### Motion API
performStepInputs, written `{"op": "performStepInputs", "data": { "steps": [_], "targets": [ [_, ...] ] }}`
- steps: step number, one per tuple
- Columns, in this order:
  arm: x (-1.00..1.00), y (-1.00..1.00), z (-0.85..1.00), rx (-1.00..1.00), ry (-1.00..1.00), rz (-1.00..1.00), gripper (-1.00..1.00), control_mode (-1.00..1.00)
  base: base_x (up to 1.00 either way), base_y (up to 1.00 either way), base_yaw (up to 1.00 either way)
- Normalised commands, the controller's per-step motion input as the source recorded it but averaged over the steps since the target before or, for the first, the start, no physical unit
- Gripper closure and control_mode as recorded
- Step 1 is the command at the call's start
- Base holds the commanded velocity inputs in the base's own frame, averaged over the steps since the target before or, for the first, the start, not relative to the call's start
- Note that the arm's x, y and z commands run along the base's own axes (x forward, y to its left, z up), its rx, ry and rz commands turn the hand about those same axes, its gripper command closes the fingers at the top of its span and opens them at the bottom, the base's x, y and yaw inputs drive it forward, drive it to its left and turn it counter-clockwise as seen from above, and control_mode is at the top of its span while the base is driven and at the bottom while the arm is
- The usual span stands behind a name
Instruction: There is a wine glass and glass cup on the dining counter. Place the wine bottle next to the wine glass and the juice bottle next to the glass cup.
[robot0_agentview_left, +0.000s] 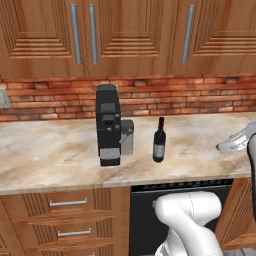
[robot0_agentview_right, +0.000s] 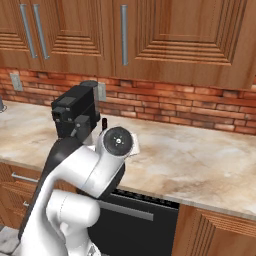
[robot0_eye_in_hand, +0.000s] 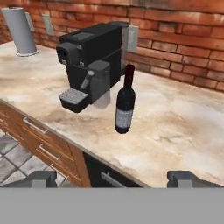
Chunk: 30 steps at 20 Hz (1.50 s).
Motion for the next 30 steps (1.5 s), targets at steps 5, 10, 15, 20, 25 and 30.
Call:
{"op": "performStepInputs", "data": {
  "steps": [5,10,15,20,25,30],
  "targets": [
    [0.18,0.0,0.06,0.02,-0.22,0.34,-1.0,-1.0,0.0,0.0,0.0],
    [0.2,0.02,0.0,0.0,-0.11,0.27,-1.0,-1.0,0.0,0.0,0.0],
    [0.26,0.15,0.0,0.0,-0.02,0.06,-1.0,-1.0,0.0,0.0,0.0],
    [0.34,0.21,0.0,0.0,0.0,0.01,-1.0,-1.0,0.0,0.0,0.0],
    [0.23,0.27,-0.02,0.0,0.0,0.02,-1.0,-1.0,0.0,0.0,0.0],
    [0.19,0.25,-0.05,0.0,0.0,0.03,-1.0,-1.0,0.0,0.0,0.0]
  ]
}}
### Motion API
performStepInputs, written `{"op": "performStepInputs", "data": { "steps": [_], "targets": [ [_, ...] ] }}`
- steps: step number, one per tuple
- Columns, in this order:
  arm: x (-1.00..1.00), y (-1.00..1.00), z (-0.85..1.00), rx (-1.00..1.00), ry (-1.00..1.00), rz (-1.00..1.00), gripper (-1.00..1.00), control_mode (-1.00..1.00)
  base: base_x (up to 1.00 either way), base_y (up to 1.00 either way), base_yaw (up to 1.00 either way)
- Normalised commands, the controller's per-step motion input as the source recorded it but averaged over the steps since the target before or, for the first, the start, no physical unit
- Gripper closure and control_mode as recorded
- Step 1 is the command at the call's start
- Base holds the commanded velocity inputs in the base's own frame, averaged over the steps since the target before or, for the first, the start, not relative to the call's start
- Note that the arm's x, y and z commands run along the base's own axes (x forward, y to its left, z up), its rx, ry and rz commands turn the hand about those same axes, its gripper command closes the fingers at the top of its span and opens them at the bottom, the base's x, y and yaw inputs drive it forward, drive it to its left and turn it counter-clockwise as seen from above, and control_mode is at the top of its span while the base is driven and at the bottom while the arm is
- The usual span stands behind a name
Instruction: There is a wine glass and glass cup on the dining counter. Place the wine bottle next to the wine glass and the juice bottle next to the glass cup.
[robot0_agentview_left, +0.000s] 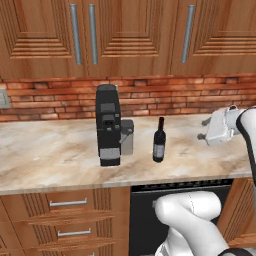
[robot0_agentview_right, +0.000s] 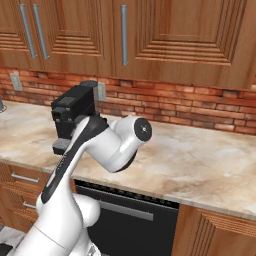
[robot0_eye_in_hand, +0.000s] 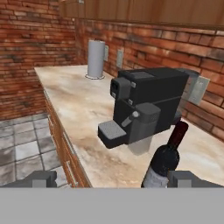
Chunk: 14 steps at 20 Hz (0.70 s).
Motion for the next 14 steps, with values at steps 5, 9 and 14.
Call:
{"op": "performStepInputs", "data": {
  "steps": [5,9,14],
  "targets": [
    [0.24,0.12,-0.07,0.0,0.0,0.01,-1.0,-1.0,0.0,0.0,0.0],
    [0.23,0.1,-0.13,0.0,0.0,0.04,-1.0,-1.0,0.0,0.0,0.0],
    [0.18,0.08,-0.21,0.01,0.0,0.04,-1.0,-1.0,0.0,0.0,0.0]
  ]
}}
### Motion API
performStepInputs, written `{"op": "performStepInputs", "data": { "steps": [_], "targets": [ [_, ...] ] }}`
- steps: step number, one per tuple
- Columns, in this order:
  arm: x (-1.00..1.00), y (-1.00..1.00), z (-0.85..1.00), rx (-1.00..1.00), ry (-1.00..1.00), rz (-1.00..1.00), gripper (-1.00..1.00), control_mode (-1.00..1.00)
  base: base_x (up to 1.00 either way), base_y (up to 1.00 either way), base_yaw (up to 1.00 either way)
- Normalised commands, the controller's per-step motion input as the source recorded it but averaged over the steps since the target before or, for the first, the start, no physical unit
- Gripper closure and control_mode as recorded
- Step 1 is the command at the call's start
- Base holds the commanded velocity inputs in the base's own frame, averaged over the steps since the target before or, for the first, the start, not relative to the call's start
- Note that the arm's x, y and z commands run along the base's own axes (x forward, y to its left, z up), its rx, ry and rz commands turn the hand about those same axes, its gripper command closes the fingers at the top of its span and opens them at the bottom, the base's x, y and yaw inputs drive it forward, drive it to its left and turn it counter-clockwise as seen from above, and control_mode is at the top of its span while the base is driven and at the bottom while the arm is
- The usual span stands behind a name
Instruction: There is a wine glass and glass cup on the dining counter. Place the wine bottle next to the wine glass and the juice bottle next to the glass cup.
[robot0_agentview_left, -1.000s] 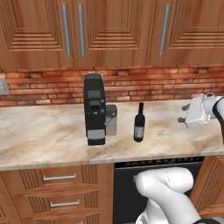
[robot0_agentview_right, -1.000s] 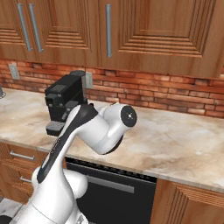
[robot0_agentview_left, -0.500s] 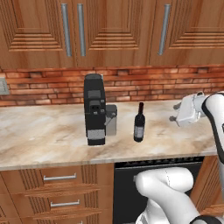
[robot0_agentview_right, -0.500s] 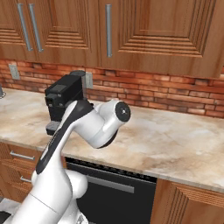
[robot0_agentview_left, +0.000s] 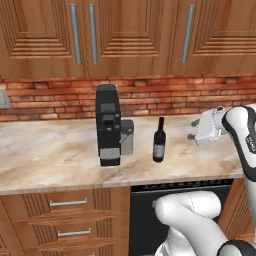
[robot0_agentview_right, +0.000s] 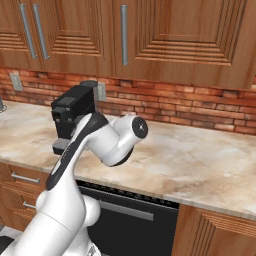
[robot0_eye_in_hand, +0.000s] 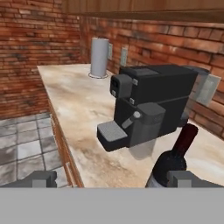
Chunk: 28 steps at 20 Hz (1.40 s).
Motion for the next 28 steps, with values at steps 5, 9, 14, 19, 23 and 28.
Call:
{"op": "performStepInputs", "data": {
  "steps": [5,9,14,19,23,28],
  "targets": [
    [0.18,0.07,-0.2,0.01,0.0,0.03,-1.0,-1.0,0.0,0.0,0.0],
    [0.2,0.0,-0.16,0.04,0.0,0.02,-1.0,-1.0,0.0,0.0,0.0],
    [0.21,0.0,-0.06,0.03,0.0,0.02,-1.0,-1.0,0.0,0.0,0.0],
    [0.22,0.0,-0.22,0.01,0.0,0.03,-1.0,-1.0,0.0,0.0,0.0],
    [0.26,0.0,-0.2,0.01,0.0,0.03,-1.0,-1.0,0.0,0.0,0.0],
    [0.23,0.0,-0.21,0.0,0.0,0.03,-1.0,-1.0,0.0,0.0,0.0]
  ]
}}
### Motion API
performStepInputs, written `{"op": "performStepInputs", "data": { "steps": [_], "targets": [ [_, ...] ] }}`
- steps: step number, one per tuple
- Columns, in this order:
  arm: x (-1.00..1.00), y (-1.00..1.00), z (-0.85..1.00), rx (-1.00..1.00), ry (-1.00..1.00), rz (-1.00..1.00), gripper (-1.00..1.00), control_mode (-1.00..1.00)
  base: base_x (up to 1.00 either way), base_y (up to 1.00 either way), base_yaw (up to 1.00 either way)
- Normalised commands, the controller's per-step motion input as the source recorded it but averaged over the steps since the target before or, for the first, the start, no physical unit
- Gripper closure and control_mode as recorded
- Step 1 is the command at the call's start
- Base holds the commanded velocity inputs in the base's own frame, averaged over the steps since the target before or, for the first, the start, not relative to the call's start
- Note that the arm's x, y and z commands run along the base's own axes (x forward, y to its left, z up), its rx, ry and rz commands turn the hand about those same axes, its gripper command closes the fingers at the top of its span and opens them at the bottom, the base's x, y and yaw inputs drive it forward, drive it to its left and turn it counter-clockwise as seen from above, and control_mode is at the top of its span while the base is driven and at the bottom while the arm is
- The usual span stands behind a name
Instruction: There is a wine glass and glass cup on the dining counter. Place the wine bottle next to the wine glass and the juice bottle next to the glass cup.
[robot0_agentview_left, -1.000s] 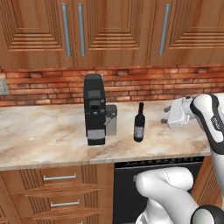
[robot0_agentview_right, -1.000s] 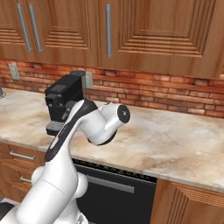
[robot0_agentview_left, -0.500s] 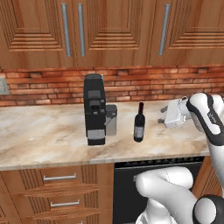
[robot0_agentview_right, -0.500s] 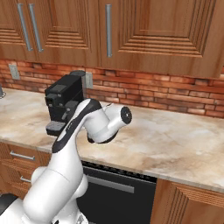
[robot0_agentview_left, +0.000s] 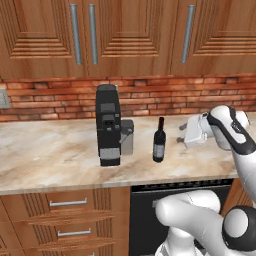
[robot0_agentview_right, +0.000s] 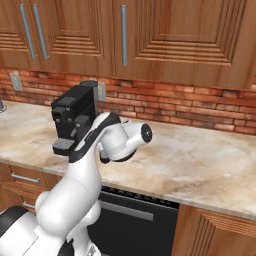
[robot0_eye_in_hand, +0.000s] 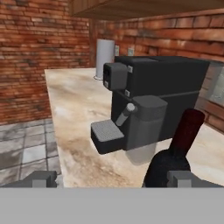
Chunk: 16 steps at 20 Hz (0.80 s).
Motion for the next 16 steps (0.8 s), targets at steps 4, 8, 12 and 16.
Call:
{"op": "performStepInputs", "data": {
  "steps": [4,8,12,16],
  "targets": [
    [0.24,0.0,-0.18,0.01,0.0,0.02,-1.0,-1.0,0.0,0.0,0.0],
    [0.17,0.01,-0.21,0.01,0.0,0.04,-1.0,-1.0,0.0,0.0,0.0],
    [0.23,0.01,-0.16,0.02,0.01,0.01,-1.0,-1.0,0.0,0.0,0.0],
    [0.22,0.01,-0.15,0.02,0.03,0.02,-1.0,-1.0,0.0,0.0,0.0]
  ]
}}
